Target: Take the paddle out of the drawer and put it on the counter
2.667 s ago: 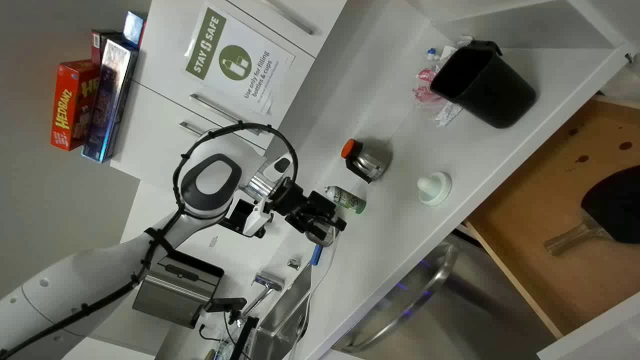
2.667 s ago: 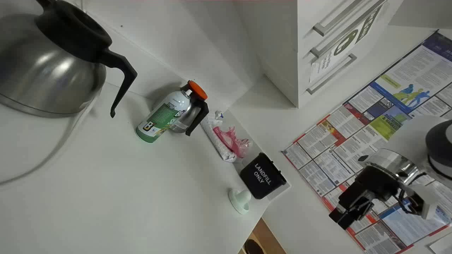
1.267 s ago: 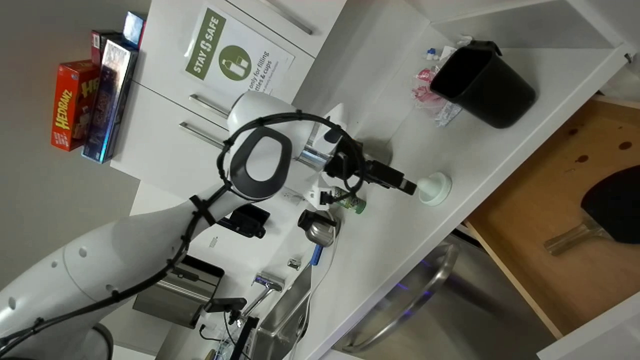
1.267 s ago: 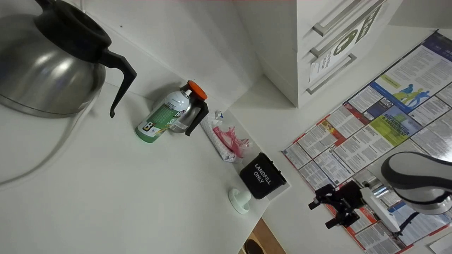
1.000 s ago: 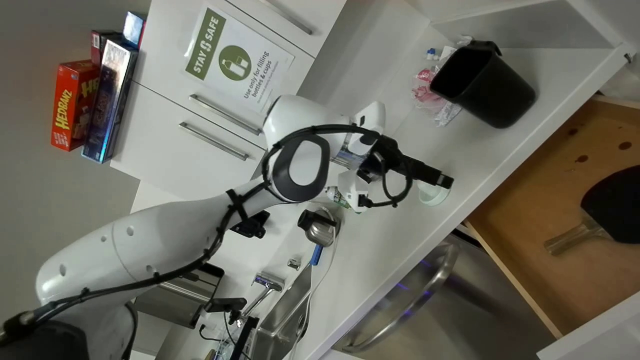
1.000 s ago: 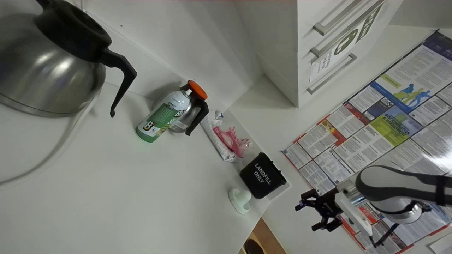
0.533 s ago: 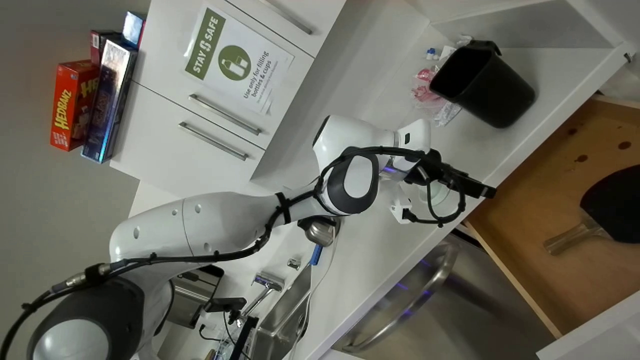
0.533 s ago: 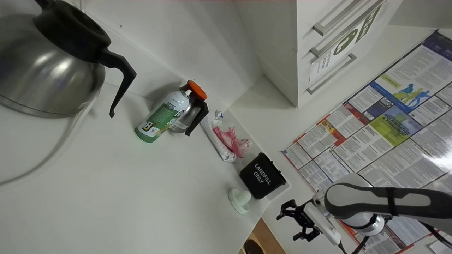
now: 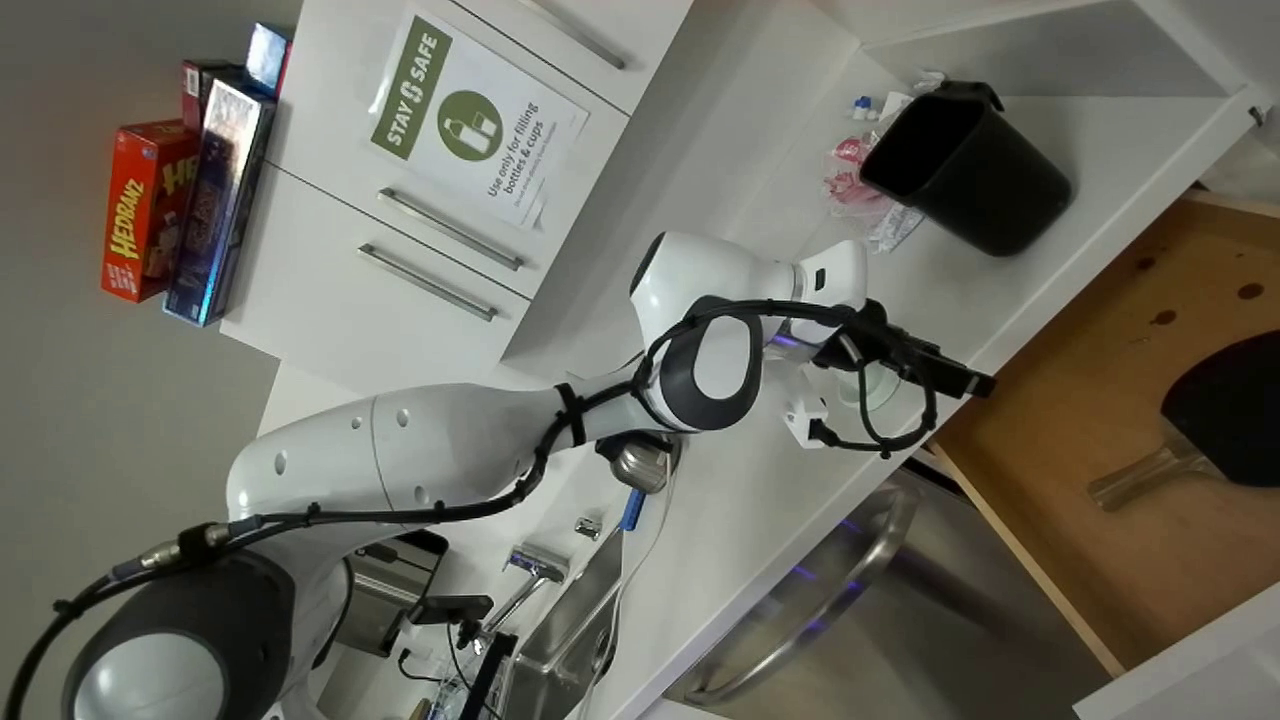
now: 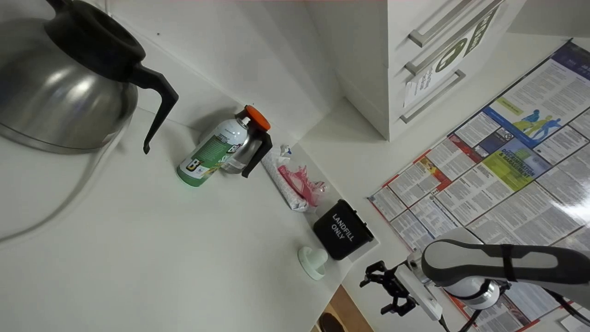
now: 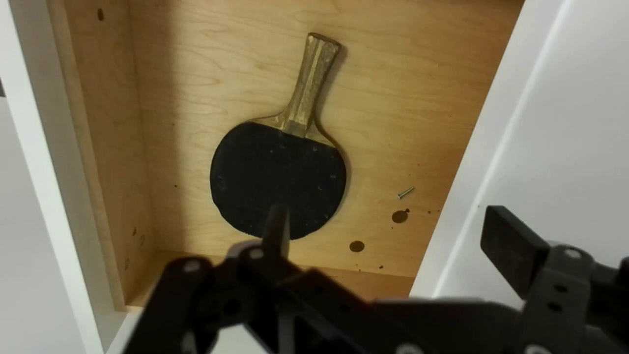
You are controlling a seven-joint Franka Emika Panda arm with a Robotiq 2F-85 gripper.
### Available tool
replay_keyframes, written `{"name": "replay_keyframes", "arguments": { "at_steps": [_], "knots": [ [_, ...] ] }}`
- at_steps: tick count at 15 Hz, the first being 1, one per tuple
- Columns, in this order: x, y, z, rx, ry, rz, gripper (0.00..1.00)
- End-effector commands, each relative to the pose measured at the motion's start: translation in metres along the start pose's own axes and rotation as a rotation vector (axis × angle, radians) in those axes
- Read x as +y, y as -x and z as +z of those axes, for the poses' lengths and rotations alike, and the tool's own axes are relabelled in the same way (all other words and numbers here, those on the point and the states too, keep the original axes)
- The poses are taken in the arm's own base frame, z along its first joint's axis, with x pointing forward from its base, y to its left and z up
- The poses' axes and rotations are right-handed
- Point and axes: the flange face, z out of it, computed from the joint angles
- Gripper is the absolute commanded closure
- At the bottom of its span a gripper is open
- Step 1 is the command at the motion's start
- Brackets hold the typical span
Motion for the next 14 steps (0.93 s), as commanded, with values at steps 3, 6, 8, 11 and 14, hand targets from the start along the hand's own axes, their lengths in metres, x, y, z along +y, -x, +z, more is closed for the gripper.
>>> {"name": "replay_keyframes", "arguments": {
  "at_steps": [3,6,8,11,14],
  "knots": [
    [0.009,0.002,0.042,0.073,-0.08,0.158,0.0],
    [0.014,0.008,0.072,0.074,-0.086,0.221,0.0],
    [0.019,0.011,0.091,0.062,-0.075,0.261,0.0],
    [0.024,0.014,0.116,0.032,-0.047,0.296,0.0],
    [0.031,0.013,0.142,0.02,0.0,0.322,0.0]
  ]
}}
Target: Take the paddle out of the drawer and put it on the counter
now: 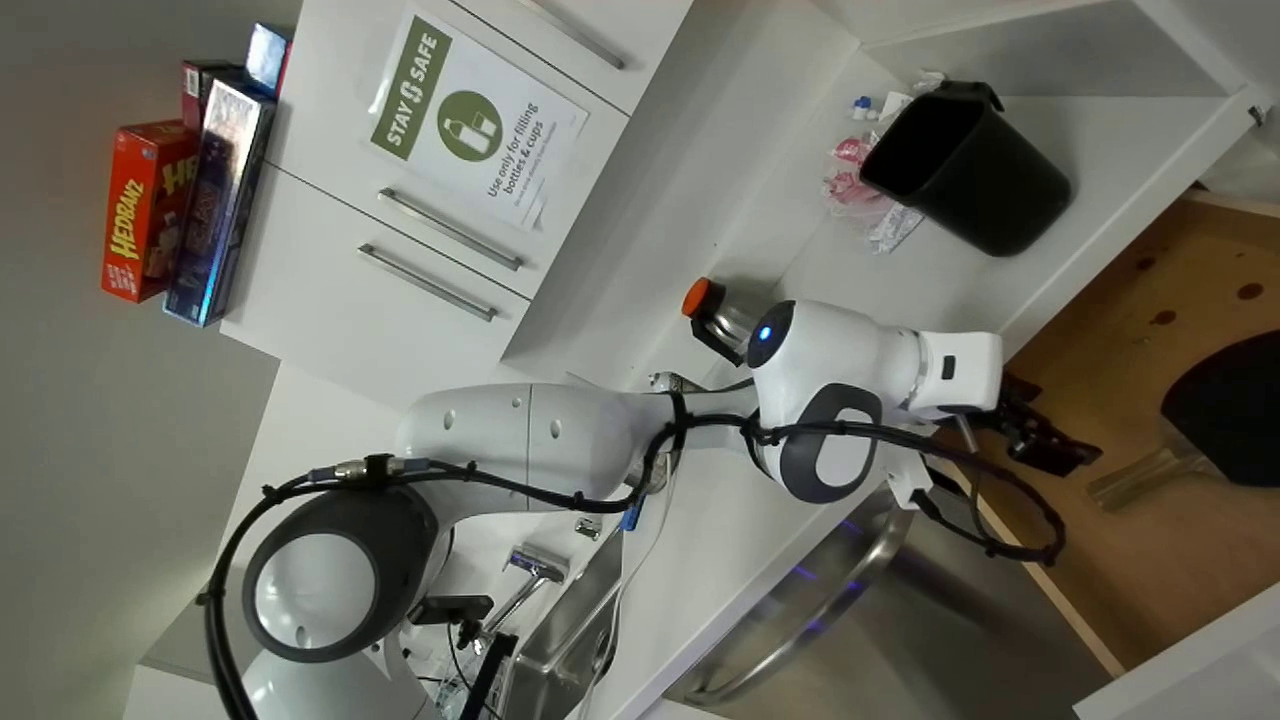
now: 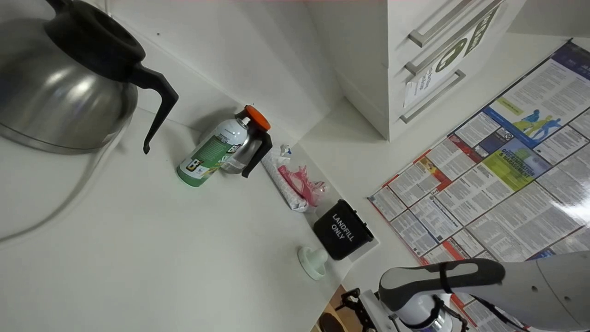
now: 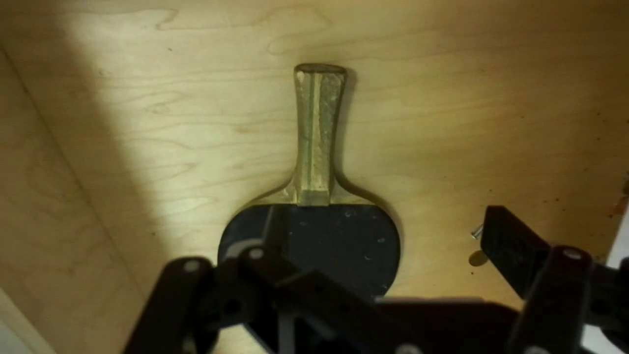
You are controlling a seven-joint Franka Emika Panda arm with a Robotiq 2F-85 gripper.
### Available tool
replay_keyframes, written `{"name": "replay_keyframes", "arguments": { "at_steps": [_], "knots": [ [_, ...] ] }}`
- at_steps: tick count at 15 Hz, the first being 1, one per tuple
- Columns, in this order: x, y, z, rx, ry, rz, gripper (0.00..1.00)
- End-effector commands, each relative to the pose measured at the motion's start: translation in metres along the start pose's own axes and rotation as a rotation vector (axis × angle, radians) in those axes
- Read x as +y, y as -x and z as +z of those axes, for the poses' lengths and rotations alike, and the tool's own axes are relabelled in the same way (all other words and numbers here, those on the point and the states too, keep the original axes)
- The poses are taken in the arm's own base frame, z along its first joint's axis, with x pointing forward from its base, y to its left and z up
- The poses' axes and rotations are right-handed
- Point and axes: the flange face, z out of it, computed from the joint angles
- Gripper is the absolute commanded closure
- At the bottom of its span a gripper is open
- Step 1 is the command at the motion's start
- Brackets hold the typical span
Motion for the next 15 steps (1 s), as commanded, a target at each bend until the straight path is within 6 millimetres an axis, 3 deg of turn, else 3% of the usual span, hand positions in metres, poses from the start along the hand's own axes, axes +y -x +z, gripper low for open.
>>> {"name": "replay_keyframes", "arguments": {
  "at_steps": [1,6,15],
  "knots": [
    [0.006,-0.011,0.028,0.023,0.05,0.054,0.0],
    [0.017,-0.023,0.067,0.037,0.119,0.101,0.0],
    [-0.001,-0.028,0.107,0.038,0.11,0.098,0.0]
  ]
}}
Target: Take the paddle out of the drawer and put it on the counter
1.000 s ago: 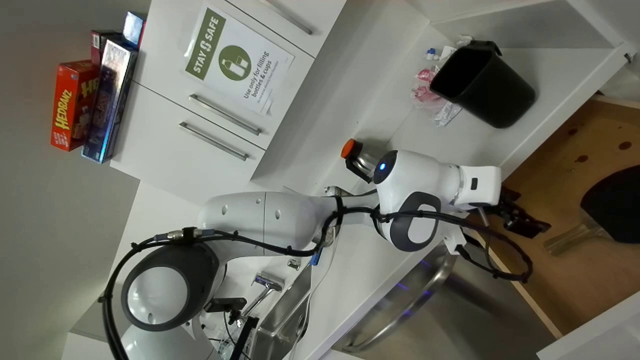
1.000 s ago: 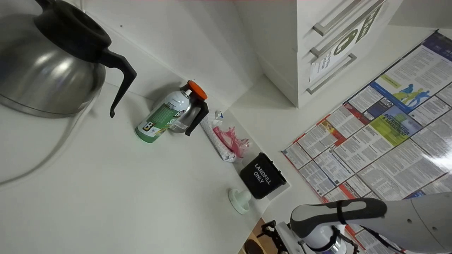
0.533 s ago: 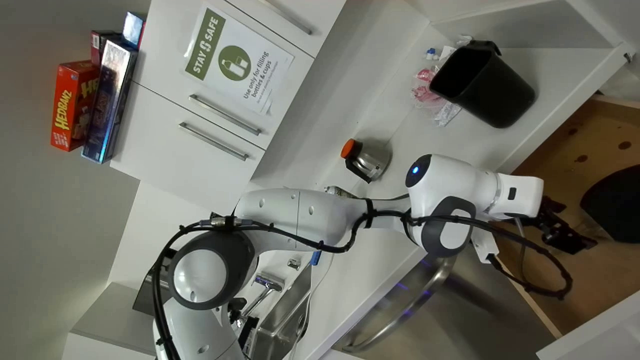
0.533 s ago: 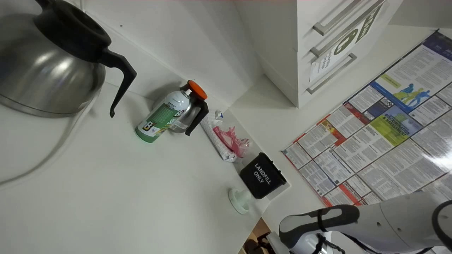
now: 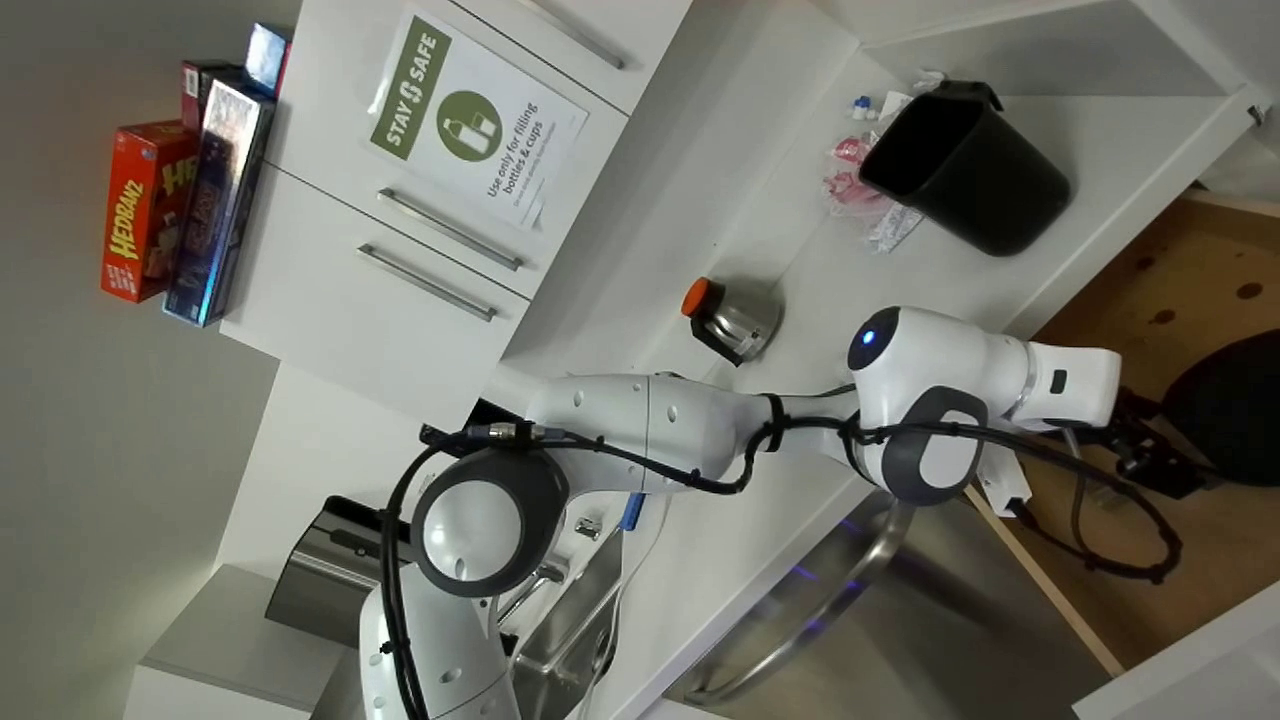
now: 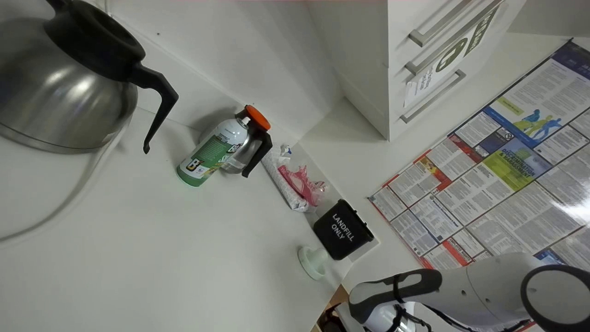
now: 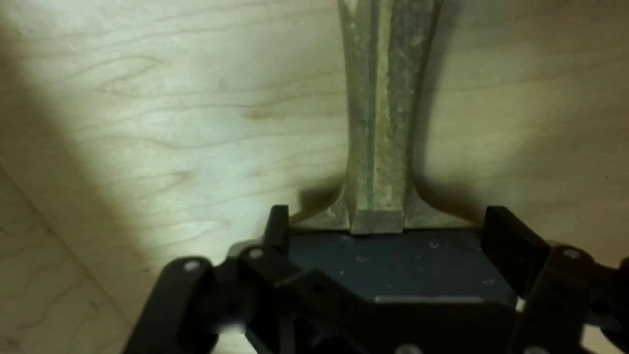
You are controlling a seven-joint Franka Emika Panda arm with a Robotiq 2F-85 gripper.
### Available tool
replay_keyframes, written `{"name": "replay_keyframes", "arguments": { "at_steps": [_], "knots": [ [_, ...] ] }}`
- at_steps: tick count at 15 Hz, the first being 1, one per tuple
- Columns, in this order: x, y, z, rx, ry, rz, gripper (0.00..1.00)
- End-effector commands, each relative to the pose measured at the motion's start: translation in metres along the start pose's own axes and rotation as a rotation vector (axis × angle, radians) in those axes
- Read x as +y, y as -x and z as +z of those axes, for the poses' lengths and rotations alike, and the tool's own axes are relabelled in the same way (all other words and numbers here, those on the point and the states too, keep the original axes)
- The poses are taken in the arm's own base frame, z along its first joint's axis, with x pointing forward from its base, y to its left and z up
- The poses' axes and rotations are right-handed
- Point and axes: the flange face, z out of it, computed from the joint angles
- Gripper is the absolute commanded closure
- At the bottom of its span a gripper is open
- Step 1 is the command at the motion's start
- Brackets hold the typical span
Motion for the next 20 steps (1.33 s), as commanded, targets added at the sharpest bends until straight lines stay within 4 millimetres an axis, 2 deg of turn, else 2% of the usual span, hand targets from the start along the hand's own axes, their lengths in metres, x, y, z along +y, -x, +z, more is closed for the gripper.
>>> {"name": "replay_keyframes", "arguments": {
  "at_steps": [1,6,12,20],
  "knots": [
    [-0.012,0.0,0.009,-0.012,-0.008,0.014,0.0],
    [-0.017,0.009,0.008,-0.047,0.011,-0.024,0.0],
    [-0.02,0.025,-0.008,-0.105,0.015,-0.054,0.0],
    [-0.021,0.026,-0.008,-0.119,0.039,-0.05,0.0]
  ]
}}
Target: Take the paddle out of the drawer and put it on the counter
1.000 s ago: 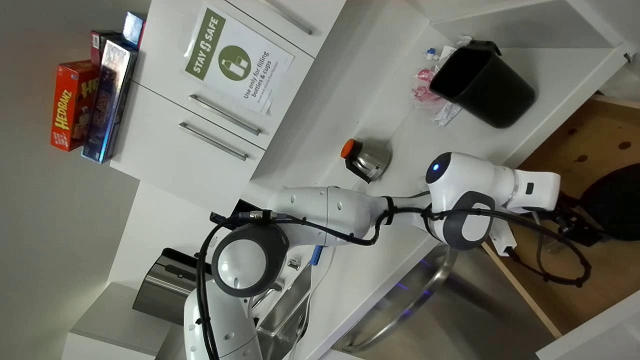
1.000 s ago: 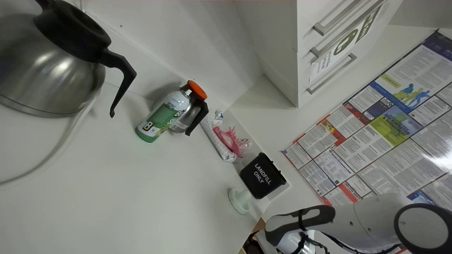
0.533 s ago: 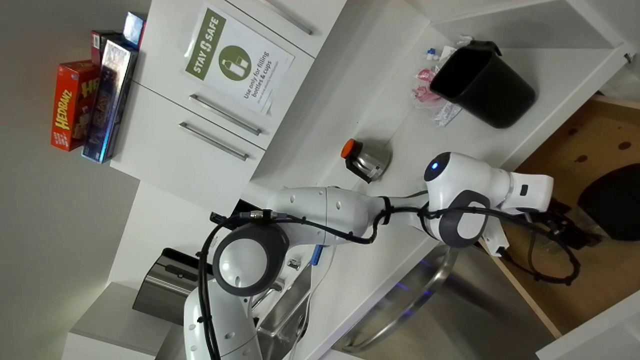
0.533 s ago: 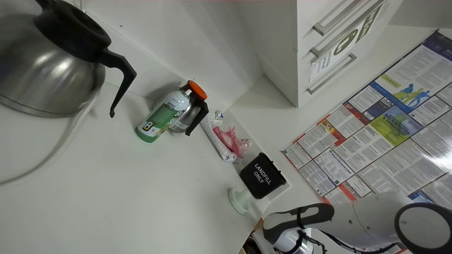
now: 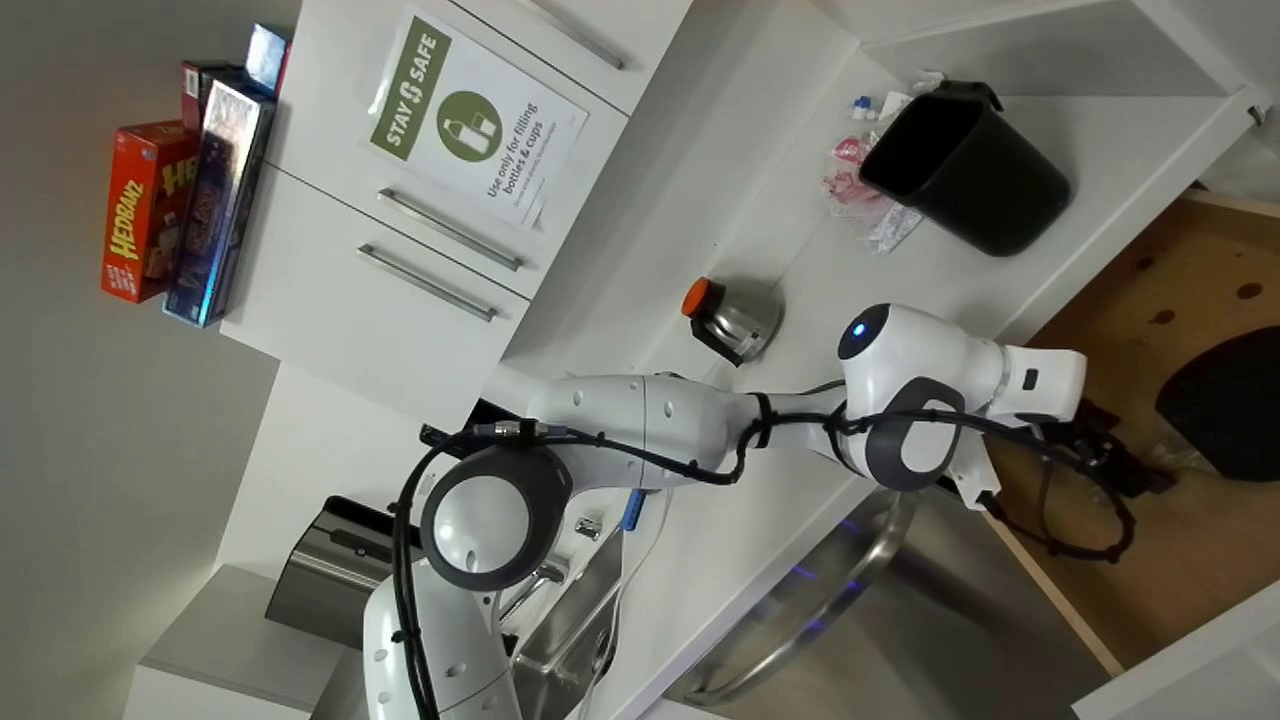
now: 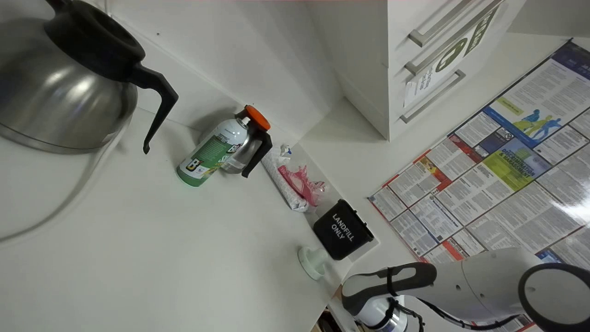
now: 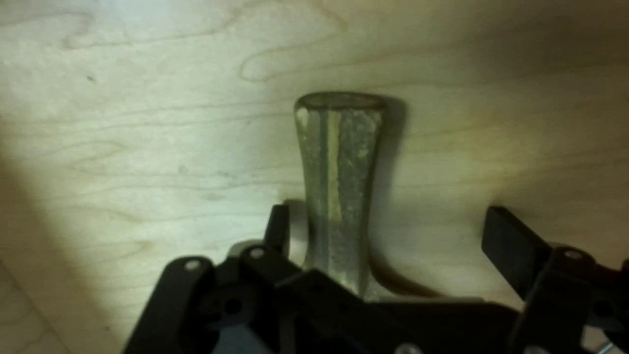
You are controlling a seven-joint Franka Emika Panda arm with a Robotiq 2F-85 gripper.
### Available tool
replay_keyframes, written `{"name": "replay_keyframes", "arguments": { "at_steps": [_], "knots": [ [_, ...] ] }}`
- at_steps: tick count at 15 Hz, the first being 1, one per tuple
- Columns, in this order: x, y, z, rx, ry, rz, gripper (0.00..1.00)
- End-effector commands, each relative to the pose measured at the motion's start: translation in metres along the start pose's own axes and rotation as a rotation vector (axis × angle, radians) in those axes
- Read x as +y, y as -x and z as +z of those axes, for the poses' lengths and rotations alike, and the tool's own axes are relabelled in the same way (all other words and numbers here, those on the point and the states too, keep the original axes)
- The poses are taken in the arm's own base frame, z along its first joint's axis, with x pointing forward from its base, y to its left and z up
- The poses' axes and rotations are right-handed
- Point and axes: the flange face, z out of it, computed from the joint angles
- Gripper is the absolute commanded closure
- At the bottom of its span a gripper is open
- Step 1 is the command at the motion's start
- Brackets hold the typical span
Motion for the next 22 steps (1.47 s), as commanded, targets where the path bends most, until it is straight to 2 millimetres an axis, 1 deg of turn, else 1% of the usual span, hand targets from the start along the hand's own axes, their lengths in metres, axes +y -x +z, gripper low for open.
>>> {"name": "replay_keyframes", "arguments": {
  "at_steps": [1,2,3,4,5,11,14,16,18,22],
  "knots": [
    [0.007,0.0,-0.01,-0.038,0.019,0.005,0.0],
    [0.008,-0.001,-0.01,-0.034,0.018,0.01,0.25],
    [0.008,-0.002,-0.011,-0.032,0.019,0.012,0.28],
    [0.009,-0.003,-0.012,-0.029,0.017,0.014,0.34],
    [0.009,-0.004,-0.014,-0.028,0.016,0.016,0.44],
    [0.014,-0.011,-0.021,-0.013,0.017,0.023,0.9],
    [0.016,-0.007,-0.029,0.004,0.015,0.007,0.92],
    [0.019,-0.002,-0.041,0.03,0.016,-0.006,0.92],
    [0.022,0.001,-0.061,0.07,0.017,-0.021,0.92],
    [0.027,0.008,-0.107,0.182,0.023,-0.063,0.92]
  ]
}}
